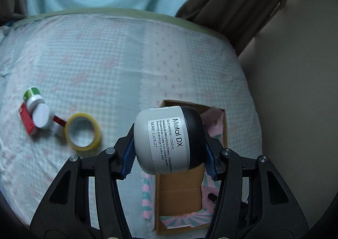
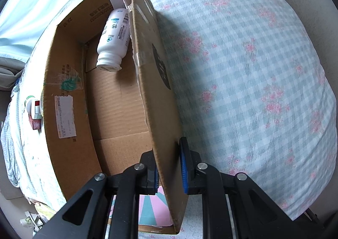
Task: Organize rigid objects
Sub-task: 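Carry the Metal DX jar into the box and release it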
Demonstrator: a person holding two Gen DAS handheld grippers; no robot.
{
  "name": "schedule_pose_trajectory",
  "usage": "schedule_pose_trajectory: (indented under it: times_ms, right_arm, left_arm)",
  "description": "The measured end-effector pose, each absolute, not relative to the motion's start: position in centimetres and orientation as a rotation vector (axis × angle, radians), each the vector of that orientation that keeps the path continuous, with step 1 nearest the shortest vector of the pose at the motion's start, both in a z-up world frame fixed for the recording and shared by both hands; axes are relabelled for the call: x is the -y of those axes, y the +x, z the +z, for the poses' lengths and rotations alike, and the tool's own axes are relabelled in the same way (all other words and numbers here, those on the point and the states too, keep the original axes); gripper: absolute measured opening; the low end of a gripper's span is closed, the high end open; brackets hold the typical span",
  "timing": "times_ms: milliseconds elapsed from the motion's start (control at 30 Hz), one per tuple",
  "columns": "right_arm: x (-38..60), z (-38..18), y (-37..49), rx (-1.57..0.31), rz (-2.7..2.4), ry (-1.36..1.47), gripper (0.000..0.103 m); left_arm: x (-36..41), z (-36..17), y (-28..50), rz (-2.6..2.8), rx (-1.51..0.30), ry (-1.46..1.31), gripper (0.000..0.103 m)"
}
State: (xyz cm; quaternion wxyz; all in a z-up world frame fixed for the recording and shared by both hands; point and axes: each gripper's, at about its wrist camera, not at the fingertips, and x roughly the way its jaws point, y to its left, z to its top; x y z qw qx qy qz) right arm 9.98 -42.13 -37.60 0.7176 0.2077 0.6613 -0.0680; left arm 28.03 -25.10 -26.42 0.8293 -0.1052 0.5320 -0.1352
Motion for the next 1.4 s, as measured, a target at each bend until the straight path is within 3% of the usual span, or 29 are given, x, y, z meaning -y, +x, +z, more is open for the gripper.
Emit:
schedule_pose_trajectory:
  times_ms: [300,533,733,767,833,867,1400]
  right_arm:
    - [42.1,-37.7,9.8,-1.463,-0.136,0.462,0.016]
    - [42.0,-37.6,9.7,-1.463,-0.132,0.46,0.016]
    - [42.0,-37.7,9.6,-1.465,-0.113,0.454,0.016]
    - [42.0,-37.7,9.6,-1.467,-0.112,0.454,0.016]
    - [42.0,-37.7,9.6,-1.467,-0.111,0.453,0.016]
    - [42.0,-37.7,9.6,-1.468,-0.109,0.451,0.016]
    - [42.3,-38.1,9.7,-1.462,-0.095,0.464,0.017]
  left_arm:
    - [34.7,-33.5,29.0,-0.393,-1.237,-0.13,0.05]
    - [37.3,-38.9,29.2,-0.413,-1.318,-0.051,0.05]
    - [38.6,-40.0,29.5,-0.429,-1.352,0.019,0.05]
    - [38.8,-40.2,29.7,-0.411,-1.349,0.038,0.053]
    - [38.8,-40.1,29.9,-0.42,-1.344,0.03,0.096]
    - [38.8,-39.9,29.9,-0.431,-1.34,0.018,0.103]
    - [36.0,-36.8,29.7,-0.403,-1.325,0.024,0.103]
